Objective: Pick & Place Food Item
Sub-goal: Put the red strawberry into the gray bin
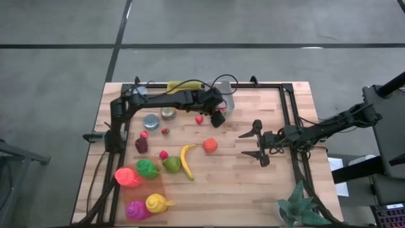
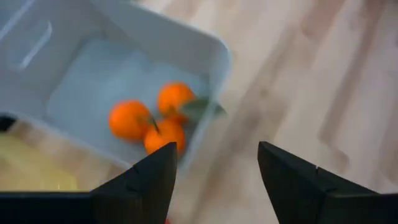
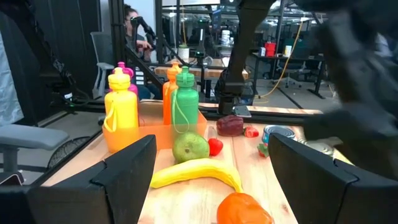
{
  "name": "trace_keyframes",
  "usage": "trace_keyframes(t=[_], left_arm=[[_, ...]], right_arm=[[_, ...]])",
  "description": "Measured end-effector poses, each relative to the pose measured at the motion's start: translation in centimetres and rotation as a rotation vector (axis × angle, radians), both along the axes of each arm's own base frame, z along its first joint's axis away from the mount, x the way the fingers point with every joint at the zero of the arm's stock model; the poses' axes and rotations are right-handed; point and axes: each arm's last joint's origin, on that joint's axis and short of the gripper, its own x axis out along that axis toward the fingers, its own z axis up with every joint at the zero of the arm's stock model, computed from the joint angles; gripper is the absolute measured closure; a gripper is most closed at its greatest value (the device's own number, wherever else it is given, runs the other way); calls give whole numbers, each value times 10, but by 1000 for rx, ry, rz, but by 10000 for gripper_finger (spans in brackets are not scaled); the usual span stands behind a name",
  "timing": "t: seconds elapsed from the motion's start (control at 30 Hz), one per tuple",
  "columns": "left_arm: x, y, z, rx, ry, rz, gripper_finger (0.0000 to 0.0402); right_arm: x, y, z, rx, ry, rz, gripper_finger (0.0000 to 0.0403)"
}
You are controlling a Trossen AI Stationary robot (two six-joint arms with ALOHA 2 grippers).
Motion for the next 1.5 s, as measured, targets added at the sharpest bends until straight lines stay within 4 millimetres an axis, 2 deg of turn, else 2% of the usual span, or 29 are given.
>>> trace_keyframes(t=[0.2,0.33,0.43,0.53,0.63,0.87,1.0,1.23,1.5], left_arm=[[-12,-45,12,-31,108,-73,171],[-13,-69,16,51,118,-6,171],[-14,-80,16,126,125,56,171],[-15,-83,11,132,128,57,171],[-18,-77,-2,100,141,86,171],[-26,-36,-35,39,118,135,171],[-33,-19,-49,-2,124,162,171],[-44,-10,-69,-46,134,190,171],[-48,-4,-85,-13,72,196,171]], right_arm=[[0,0,0,0,0,0,97],[0,0,0,0,0,-1,97],[0,0,0,0,0,-1,97],[0,0,0,0,0,0,97],[0,0,0,0,0,0,97],[0,0,0,0,0,0,97],[0,0,0,0,1,0,97],[0,0,0,0,1,0,97],[0,0,0,0,0,0,97]])
